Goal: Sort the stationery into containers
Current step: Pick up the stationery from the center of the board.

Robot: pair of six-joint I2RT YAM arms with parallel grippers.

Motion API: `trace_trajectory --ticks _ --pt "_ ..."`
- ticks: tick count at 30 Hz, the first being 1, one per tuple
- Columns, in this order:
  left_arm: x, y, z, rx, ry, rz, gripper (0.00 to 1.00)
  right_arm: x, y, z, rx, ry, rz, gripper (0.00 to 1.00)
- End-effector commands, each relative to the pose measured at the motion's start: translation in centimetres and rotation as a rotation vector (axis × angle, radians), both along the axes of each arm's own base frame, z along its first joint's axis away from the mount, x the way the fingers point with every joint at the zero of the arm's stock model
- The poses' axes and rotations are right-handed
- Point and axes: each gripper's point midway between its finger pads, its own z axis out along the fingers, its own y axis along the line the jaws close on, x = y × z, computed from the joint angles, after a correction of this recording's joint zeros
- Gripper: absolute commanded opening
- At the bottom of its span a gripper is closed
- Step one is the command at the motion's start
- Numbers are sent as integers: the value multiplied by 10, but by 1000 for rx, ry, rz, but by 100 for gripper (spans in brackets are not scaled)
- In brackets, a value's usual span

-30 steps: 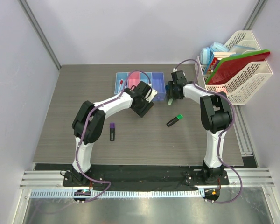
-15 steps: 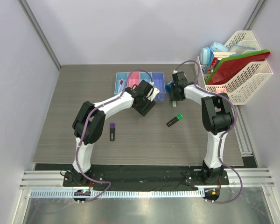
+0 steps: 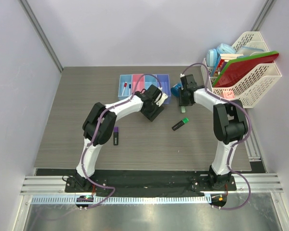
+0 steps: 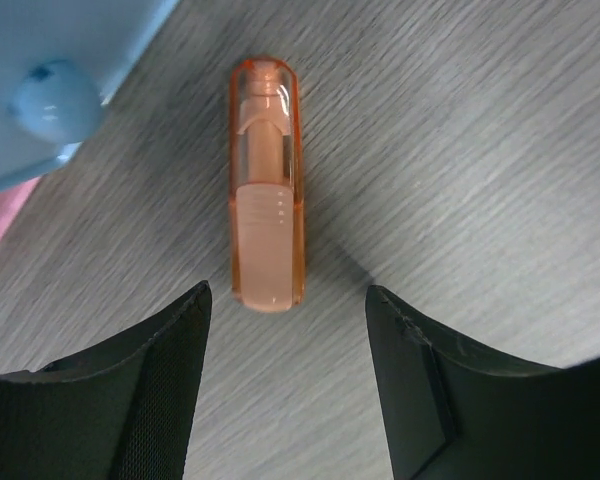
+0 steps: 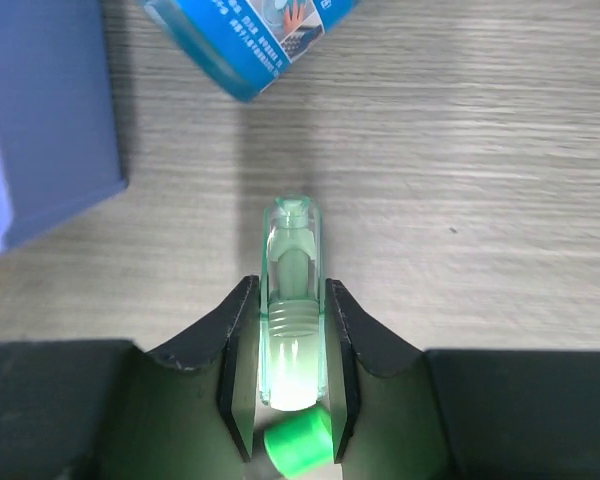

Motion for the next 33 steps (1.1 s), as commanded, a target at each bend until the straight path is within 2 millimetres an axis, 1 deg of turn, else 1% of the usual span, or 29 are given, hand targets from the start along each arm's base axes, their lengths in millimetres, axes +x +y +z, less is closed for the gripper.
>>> trace_trajectory --ticks 1,2,3,5,6,7,8,9,10,11,12,13,14,15,16,19,20,21,24,26,28,30,31,32,33 --pt "11 -16 6 -41 -26 -8 64 5 -5 55 -3 -126 36 9" --pt "11 -16 3 -38 -25 -7 63 3 -6 58 -4 -133 43 9" --pt "12 -17 1 -37 -24 -9 62 3 -6 69 -1 -158 46 9" --pt "11 -18 -3 -36 -15 -10 60 0 -7 76 -3 -174 54 9" --pt "11 -18 -5 -36 -10 -12 59 0 -7 86 1 -196 56 9" --pt "10 -18 -7 -36 -6 -10 57 -1 -7 92 2 -208 58 9" --pt "10 -18 -8 -36 -5 -8 51 -2 -8 94 -1 -213 60 9" --pt "10 -18 -10 -32 -2 -8 48 -2 -9 103 0 -234 63 9" --pt "9 -18 -10 -32 2 -8 44 -2 -9 107 -1 -244 64 9" --pt "6 -22 -9 -54 19 -21 33 -2 -10 112 0 -254 63 9" --pt "4 -22 -10 -56 28 -24 28 -3 -10 115 -2 -260 67 9" --pt "3 -23 -10 -59 34 -26 20 -2 -10 125 4 -283 66 9" --pt "1 -24 -10 -66 42 -31 8 -1 -12 130 4 -292 60 9" --pt "-1 -23 -11 -62 55 -32 3 0 -12 134 5 -302 60 9" --pt "-2 -23 -11 -60 60 -34 0 1 -13 144 12 -323 58 9" --pt "-6 -21 -10 -53 74 -39 0 1 -12 155 24 -343 57 9" --pt "-7 -21 -8 -56 76 -44 0 2 -12 161 29 -358 55 9" --pt "-12 -19 -6 -54 95 -49 0 2 -12 164 34 -365 54 9" --pt "-18 -19 16 -82 89 -68 0 2 -14 171 43 -379 46 10" --pt "-21 -21 41 -129 62 -83 0 3 -15 174 52 -385 42 10" --pt "-22 -21 58 -176 55 -82 0 4 -16 174 60 -384 36 10" --pt "-16 -21 95 -254 1 -61 0 5 -16 178 70 -394 30 10" --pt "-11 -17 105 -273 -14 -46 0 4 -17 178 71 -392 29 10" --pt "-6 -16 120 -305 -48 -35 0 4 -16 179 80 -394 26 10" --pt "2 -11 127 -323 -65 -5 0 4 -16 180 80 -396 26 10"
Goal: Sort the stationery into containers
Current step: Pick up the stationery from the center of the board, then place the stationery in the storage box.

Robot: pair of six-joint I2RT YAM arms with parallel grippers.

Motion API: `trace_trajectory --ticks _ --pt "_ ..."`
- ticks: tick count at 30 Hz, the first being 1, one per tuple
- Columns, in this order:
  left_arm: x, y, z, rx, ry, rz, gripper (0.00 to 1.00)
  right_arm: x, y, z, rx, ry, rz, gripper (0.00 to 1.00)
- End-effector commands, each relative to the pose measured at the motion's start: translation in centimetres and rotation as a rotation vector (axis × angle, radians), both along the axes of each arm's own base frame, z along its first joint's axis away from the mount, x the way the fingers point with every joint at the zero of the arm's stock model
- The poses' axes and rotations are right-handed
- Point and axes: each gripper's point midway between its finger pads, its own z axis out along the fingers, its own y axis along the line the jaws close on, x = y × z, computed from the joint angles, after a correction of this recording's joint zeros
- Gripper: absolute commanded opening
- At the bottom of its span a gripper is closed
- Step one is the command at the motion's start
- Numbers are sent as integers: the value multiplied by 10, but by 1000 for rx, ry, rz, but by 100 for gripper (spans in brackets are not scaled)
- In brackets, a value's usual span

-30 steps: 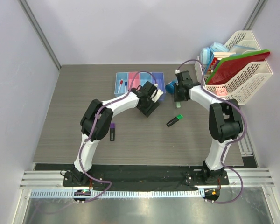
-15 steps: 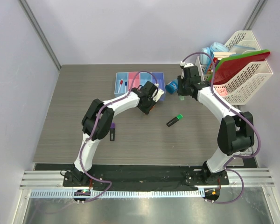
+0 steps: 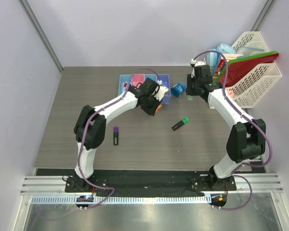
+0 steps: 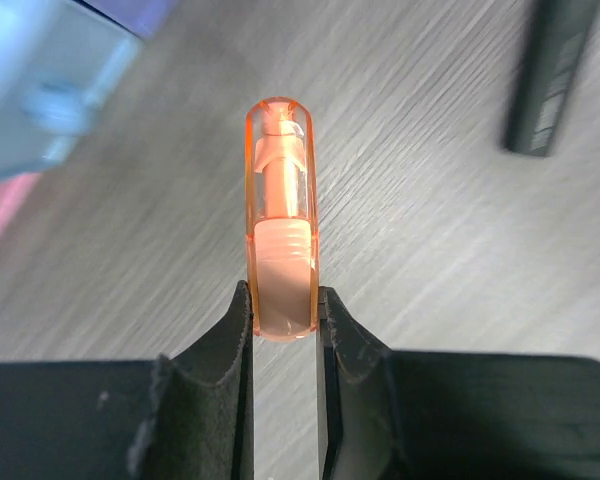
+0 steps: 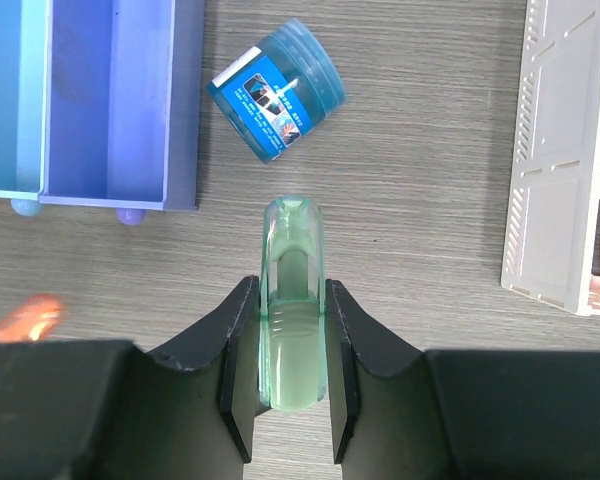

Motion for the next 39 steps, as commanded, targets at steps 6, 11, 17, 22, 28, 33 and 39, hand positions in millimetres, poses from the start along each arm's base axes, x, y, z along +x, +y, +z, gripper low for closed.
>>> trace_trajectory --ticks 6,11,17,22,28,33,39 --pt "51 17 111 -281 -182 180 0 8 10 49 87 -118 9 10" --pt "71 9 109 -357 -189 252 0 15 19 48 131 -121 23 10" --pt "103 -18 104 -438 -167 281 0 14 26 45 149 -125 64 10" --pt "135 -19 83 -442 -149 363 0 7 22 36 117 -118 84 10" --pt "168 1 80 -435 -204 464 0 0 19 37 91 -134 101 10" --pt "174 4 67 -411 -204 477 2 1 22 39 100 -144 116 10" --pt "171 5 45 -380 -174 469 29 9 28 41 122 -143 124 10"
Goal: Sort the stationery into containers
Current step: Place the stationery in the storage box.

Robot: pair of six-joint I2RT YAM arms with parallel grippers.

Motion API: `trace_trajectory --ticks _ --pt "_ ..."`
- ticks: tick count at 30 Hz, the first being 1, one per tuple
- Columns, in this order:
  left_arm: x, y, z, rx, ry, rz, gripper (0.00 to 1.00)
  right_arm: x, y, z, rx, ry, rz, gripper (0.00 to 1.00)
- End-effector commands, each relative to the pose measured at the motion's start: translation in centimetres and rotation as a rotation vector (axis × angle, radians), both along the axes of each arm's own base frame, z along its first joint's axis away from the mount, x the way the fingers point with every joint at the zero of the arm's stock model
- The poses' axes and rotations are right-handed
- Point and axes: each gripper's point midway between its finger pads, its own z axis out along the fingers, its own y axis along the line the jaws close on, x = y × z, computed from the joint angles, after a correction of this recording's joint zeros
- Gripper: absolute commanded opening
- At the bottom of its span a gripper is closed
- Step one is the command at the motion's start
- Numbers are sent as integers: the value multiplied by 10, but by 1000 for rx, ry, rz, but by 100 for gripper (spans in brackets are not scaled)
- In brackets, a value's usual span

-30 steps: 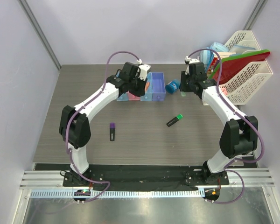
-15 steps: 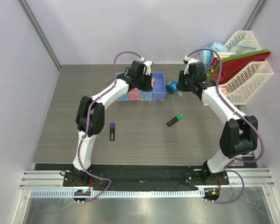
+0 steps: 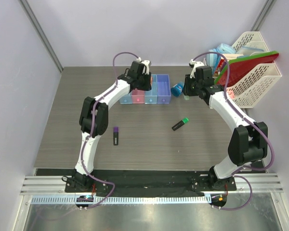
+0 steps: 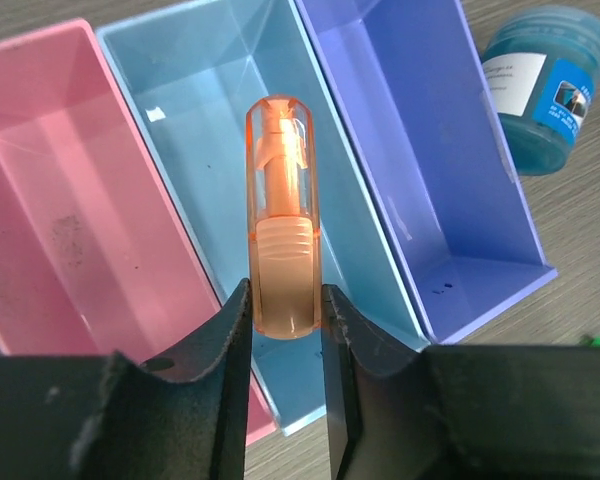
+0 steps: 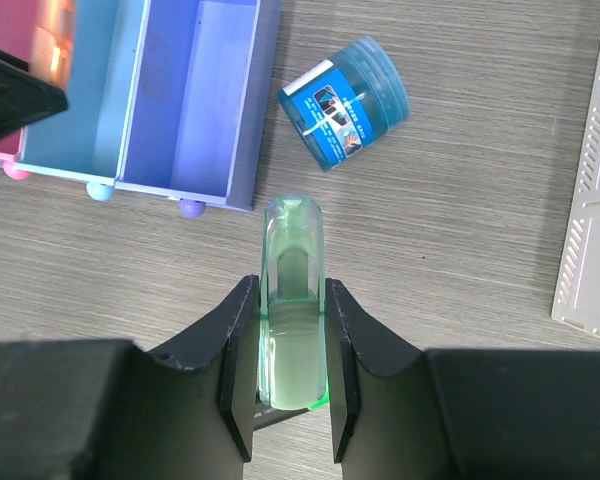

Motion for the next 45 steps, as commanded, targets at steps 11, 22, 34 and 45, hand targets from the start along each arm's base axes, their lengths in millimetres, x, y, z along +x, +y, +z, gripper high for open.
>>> trace_trajectory --ticks 11,22,34,45 --pt "10 -9 42 -78 -83 8 64 49 34 17 86 -61 72 11" --pt "-39 74 110 88 -212 -26 65 95 113 -2 170 -33 232 11" --pt "-142 140 27 347 24 -132 73 106 189 -26 183 -13 354 11" --pt "-179 153 -8 366 117 -162 73 113 187 -59 139 21 347 14"
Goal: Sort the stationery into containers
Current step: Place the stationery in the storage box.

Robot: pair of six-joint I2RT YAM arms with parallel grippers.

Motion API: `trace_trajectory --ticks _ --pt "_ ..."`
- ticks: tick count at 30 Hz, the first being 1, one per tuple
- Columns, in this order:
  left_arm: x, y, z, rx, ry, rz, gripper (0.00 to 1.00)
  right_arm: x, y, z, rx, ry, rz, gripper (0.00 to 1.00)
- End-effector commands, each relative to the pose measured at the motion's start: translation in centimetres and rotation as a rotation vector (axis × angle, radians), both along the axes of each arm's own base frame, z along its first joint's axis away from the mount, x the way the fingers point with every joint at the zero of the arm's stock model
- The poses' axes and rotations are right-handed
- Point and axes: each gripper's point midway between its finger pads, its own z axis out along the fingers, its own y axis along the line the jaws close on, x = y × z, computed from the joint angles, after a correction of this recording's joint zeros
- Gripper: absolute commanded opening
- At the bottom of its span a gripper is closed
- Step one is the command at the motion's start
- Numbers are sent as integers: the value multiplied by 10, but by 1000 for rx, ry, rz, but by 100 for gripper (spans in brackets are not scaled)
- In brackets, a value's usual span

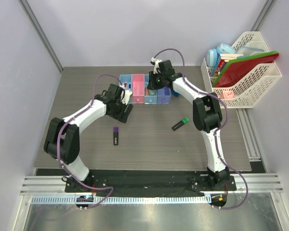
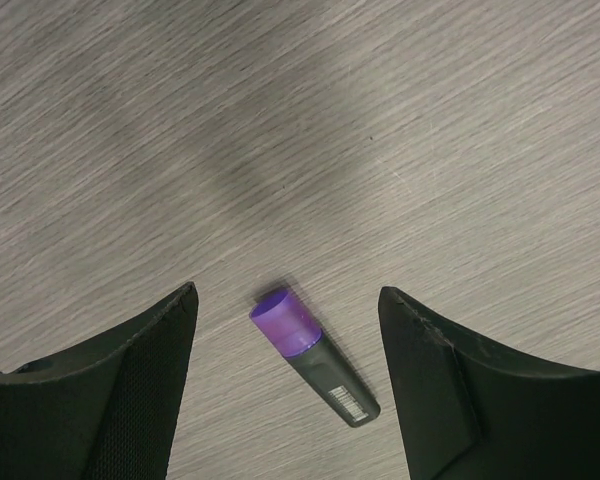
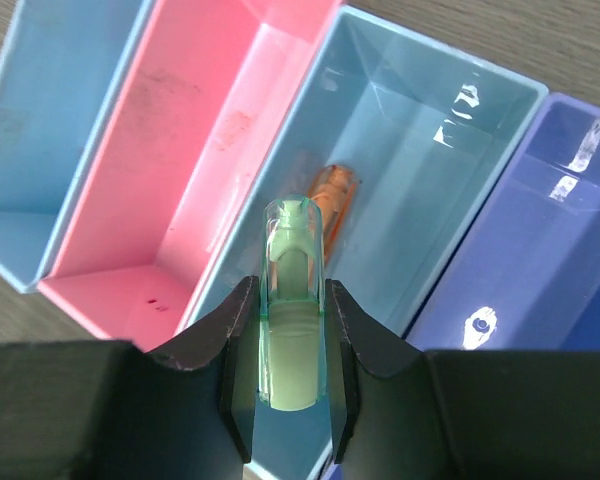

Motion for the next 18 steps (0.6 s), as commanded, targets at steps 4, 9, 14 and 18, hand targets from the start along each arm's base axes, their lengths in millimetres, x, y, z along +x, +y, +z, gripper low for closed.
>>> trace_trajectory --ticks 4,9,14,18 --pt "2 -1 25 -19 -74 -32 73 10 3 19 11 -57 1 28" --pt "-4 2 16 -7 -53 -35 73 7 1 25 6 -63 4 50" --pt "-12 3 4 -6 -13 -37 73 3 -7 46 -11 -103 -2 66" --pt "-23 6 -12 2 37 -37 73 -6 -15 66 -26 -129 -18 67"
